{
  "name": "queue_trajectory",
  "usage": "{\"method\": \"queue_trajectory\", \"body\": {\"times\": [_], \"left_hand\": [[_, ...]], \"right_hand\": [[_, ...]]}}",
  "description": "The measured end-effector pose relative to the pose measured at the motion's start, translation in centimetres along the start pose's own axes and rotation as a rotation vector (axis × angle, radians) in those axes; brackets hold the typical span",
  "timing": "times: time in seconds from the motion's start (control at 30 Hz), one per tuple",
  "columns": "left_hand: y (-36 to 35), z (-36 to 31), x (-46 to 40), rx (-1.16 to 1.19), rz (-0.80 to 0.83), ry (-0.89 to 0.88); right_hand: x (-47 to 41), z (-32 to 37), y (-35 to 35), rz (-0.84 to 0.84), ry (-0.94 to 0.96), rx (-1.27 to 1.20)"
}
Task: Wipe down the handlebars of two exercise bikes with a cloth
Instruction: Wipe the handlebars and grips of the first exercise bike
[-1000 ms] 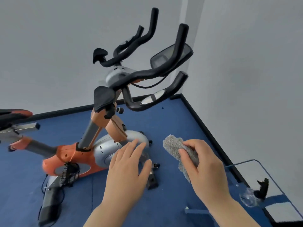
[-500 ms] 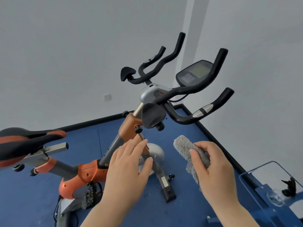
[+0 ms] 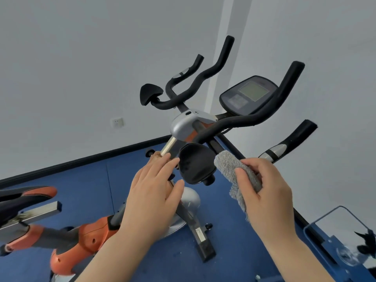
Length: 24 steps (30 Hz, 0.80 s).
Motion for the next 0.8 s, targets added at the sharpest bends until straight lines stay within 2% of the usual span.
{"method": "queue_trajectory", "body": {"times": [0.23,0.33,0.43,0.53,0.63,0.8], "left_hand": [[-1.0,3.2,-3.4,0.157,0.014,-0.014],[-1.7,4.6,-5.4,0.224,0.049,-0.071],[-2.5,5.3,-6.7,0.312,0.108,-0.172],[-2.6,5.2,-7.9,0.431,0.085,-0.285],[-2.7,5.7,-8.4,0.444,0.056,-0.329],[-3.4,7.0,-8.8,0.494,0.148,-0.348]], "right_hand": [[-2.9,1.5,-3.7,-0.024,0.024,0.118],[-4.5,2.3,-6.9,0.041,0.035,0.266],[-4.7,1.8,-9.2,0.133,-0.072,0.324],[-5.0,1.9,-9.5,0.094,-0.155,0.318],[-5.2,2.1,-9.5,0.104,-0.209,0.363],[-2.9,1.8,-7.7,0.071,-0.277,0.416]]}}
Point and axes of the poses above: each hand's wrist, its own x-axis away from the middle knuckle, its own y-axis out of the back of the hand, z = x × y, the point moved 6 cm from there along -x, towards the middle knuckle, and after that the axes turned 13 degrees about -y, right-handed, at the moved point
